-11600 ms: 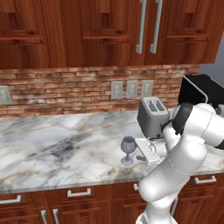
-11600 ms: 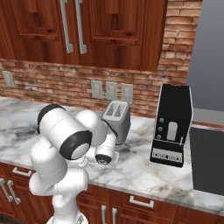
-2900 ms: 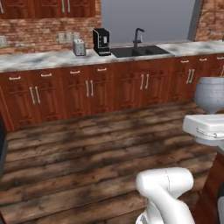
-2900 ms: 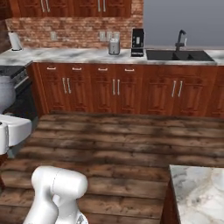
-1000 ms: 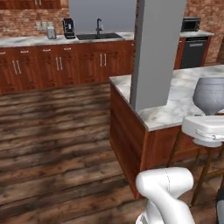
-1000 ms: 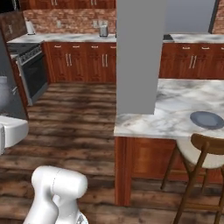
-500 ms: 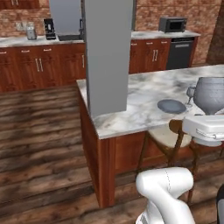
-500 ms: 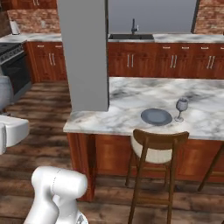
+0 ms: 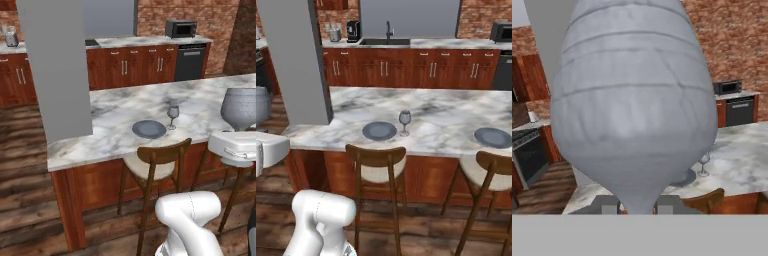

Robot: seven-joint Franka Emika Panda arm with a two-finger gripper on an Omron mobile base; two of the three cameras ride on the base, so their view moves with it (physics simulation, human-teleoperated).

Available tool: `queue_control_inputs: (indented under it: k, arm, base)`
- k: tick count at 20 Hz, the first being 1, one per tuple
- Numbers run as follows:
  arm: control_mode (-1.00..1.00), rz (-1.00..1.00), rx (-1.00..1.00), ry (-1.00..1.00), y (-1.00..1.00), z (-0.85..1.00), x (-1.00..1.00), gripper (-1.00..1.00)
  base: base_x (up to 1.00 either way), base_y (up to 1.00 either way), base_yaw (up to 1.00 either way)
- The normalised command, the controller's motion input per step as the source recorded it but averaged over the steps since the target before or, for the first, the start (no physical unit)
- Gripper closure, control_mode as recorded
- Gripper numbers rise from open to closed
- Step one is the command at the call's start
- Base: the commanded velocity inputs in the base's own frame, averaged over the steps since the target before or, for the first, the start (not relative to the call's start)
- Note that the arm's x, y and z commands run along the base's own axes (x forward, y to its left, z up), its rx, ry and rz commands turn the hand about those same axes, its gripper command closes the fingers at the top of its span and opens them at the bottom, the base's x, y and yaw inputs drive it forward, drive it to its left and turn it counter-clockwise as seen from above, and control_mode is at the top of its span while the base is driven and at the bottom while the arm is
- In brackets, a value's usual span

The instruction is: Retrieve the wine glasses from the counter and place one next to each plate.

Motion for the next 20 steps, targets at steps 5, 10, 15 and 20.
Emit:
queue_control_inputs:
  k: [5,10,15,20]
  arm:
    - [1.0,0.0,0.0,0.0,0.0,0.0,0.0,1.0]
    - [1.0,0.0,0.0,0.0,0.0,0.0,0.0,1.0]
    - [1.0,0.0,0.0,0.0,0.0,0.0,0.0,1.0]
    - [1.0,0.0,0.0,0.0,0.0,0.0,0.0,1.0]
  base:
    - [-0.16,-1.0,0.0]
    - [-0.23,-1.0,0.0]
    - [-0.2,-1.0,0.0]
    - [-0.09,-1.0,0.03]
